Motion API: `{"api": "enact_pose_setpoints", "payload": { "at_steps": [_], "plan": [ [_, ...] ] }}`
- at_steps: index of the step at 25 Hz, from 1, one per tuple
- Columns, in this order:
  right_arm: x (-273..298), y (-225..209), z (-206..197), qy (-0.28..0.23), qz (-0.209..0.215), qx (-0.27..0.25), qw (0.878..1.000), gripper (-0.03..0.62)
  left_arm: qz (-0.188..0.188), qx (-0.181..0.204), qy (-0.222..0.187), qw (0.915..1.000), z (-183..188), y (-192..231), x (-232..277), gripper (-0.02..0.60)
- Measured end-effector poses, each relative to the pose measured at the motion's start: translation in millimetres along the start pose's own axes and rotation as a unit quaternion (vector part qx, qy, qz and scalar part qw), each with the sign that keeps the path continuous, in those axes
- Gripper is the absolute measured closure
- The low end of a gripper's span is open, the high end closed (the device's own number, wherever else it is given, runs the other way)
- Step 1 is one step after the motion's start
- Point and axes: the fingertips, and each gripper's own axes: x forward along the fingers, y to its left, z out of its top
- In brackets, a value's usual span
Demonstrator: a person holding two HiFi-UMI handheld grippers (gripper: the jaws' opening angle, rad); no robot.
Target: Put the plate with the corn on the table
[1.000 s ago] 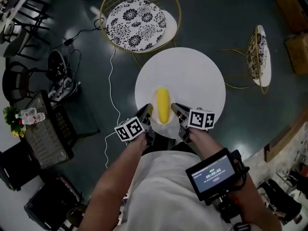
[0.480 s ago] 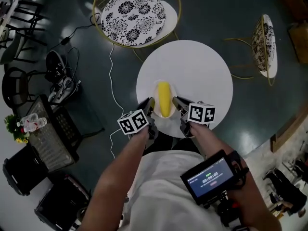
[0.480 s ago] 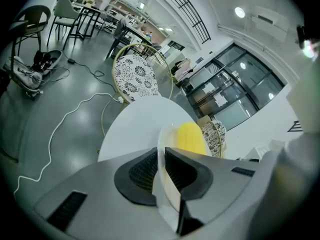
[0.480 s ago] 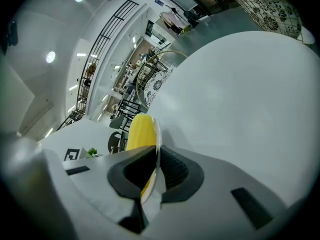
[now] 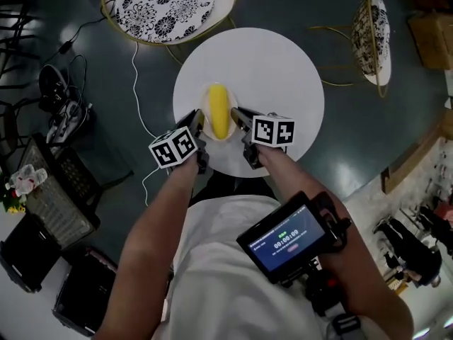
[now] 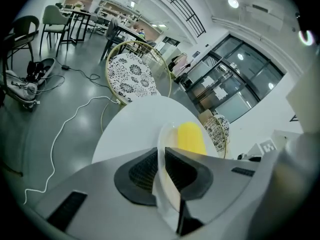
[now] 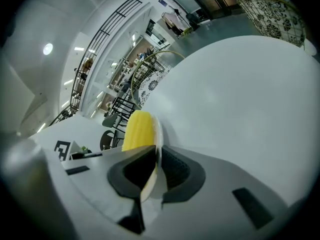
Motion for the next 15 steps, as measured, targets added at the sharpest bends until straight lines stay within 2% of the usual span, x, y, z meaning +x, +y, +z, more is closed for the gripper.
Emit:
{"api": "enact_pose_setpoints", "payload": {
  "at_steps": [15],
  "plan": [
    [5.6,-14.2,-3.8,0.024,-0.063,-0.047,0.997,0.560,0.044,0.046,0.025,0.9977,-11.6,0.5,9.3,0.546]
  ]
}}
